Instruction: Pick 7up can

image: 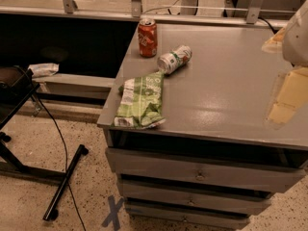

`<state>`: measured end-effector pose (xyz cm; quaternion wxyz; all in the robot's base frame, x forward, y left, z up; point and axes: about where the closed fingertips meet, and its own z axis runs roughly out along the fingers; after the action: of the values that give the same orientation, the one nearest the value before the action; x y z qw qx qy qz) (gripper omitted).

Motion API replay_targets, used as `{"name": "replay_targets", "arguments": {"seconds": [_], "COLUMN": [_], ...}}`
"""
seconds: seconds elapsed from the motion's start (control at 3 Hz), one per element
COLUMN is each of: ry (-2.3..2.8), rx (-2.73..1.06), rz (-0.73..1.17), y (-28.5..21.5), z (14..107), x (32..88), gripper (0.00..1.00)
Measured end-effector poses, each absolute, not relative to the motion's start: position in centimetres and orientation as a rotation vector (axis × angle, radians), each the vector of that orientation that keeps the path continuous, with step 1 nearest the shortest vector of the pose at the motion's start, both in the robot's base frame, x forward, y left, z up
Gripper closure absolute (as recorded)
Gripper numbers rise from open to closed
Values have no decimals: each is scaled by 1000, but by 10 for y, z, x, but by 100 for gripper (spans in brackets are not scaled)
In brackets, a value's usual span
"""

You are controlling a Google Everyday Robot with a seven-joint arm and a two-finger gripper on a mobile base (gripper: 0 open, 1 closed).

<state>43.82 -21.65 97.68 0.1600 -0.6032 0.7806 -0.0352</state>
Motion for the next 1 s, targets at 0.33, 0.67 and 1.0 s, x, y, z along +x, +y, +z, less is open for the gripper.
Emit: {"name": "replay_targets", "arguments": {"seconds": [0.33, 0.67, 1.0], "ry": [2220, 2180, 2017], "rx": [-1726, -1737, -1857], "rz": [-111, -153, -315], "y": [-218, -223, -224], "z": [977, 977, 990], "x": [443, 462, 545], "gripper": [0, 0, 0]}}
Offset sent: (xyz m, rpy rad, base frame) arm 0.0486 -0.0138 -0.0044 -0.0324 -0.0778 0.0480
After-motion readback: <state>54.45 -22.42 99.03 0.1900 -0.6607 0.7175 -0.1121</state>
